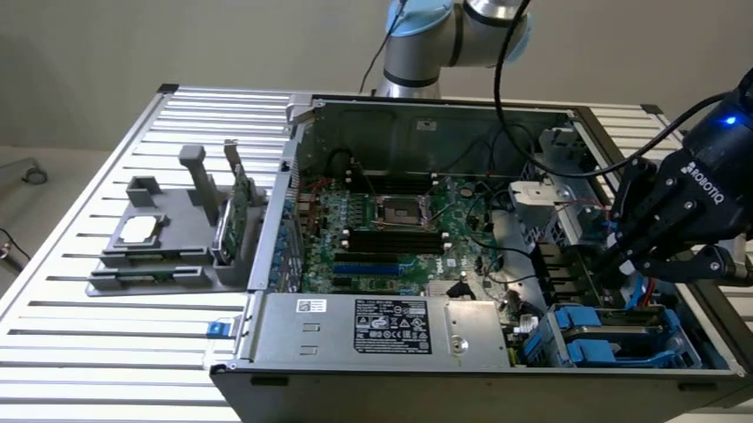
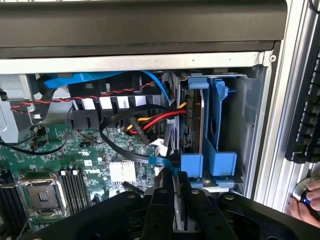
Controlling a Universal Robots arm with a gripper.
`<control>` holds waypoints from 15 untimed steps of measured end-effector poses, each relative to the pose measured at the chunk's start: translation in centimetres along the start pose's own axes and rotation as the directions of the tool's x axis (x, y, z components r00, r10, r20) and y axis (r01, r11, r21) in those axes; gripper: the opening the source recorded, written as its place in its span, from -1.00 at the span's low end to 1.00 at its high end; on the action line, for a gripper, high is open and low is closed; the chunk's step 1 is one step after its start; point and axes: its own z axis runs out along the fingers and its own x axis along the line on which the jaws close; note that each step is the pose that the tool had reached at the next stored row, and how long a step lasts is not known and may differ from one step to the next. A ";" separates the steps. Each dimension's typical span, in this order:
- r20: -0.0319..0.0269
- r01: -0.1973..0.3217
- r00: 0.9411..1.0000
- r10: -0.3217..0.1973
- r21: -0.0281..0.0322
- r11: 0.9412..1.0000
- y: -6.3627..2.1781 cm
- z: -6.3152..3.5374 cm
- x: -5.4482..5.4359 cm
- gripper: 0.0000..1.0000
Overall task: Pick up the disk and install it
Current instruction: 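Insert the second disk wire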
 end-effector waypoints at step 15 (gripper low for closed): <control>-0.016 0.011 1.000 -0.010 0.031 0.999 1.67 0.83 -0.9 -0.69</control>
